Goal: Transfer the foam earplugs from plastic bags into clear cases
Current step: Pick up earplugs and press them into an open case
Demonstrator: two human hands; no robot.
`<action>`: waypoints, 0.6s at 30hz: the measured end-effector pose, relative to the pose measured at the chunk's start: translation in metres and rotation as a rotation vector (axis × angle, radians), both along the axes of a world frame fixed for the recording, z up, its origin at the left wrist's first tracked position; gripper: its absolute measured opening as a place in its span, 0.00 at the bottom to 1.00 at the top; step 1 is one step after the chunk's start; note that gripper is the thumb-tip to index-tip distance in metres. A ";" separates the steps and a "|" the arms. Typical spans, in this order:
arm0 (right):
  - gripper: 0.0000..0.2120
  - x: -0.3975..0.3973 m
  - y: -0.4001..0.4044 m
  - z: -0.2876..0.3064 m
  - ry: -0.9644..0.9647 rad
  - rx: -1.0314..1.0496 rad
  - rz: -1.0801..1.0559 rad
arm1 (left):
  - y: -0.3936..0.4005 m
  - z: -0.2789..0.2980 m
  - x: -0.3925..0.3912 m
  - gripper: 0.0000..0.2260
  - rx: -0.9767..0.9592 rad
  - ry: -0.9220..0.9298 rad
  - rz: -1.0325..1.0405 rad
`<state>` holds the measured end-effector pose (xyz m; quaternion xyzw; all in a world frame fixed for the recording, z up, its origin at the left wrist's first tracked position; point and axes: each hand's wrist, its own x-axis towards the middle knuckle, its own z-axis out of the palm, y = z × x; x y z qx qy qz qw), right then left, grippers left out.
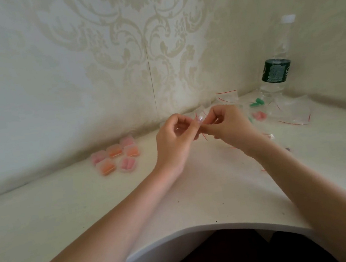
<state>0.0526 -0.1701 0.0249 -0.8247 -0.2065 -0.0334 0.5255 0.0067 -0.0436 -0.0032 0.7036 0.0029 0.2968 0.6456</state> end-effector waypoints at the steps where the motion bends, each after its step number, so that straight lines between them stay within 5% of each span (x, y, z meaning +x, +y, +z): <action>1: 0.14 -0.001 0.002 -0.001 -0.085 -0.062 -0.003 | 0.002 -0.001 0.001 0.08 -0.008 0.024 -0.008; 6: 0.13 -0.003 0.006 -0.006 -0.149 -0.141 0.046 | 0.002 -0.003 0.001 0.08 -0.161 0.155 -0.108; 11: 0.10 0.001 0.002 -0.004 0.030 0.050 0.137 | 0.006 -0.003 0.002 0.08 -0.241 0.172 -0.171; 18: 0.08 0.003 0.005 -0.009 0.271 0.192 0.247 | 0.006 -0.003 0.001 0.06 -0.118 0.133 -0.069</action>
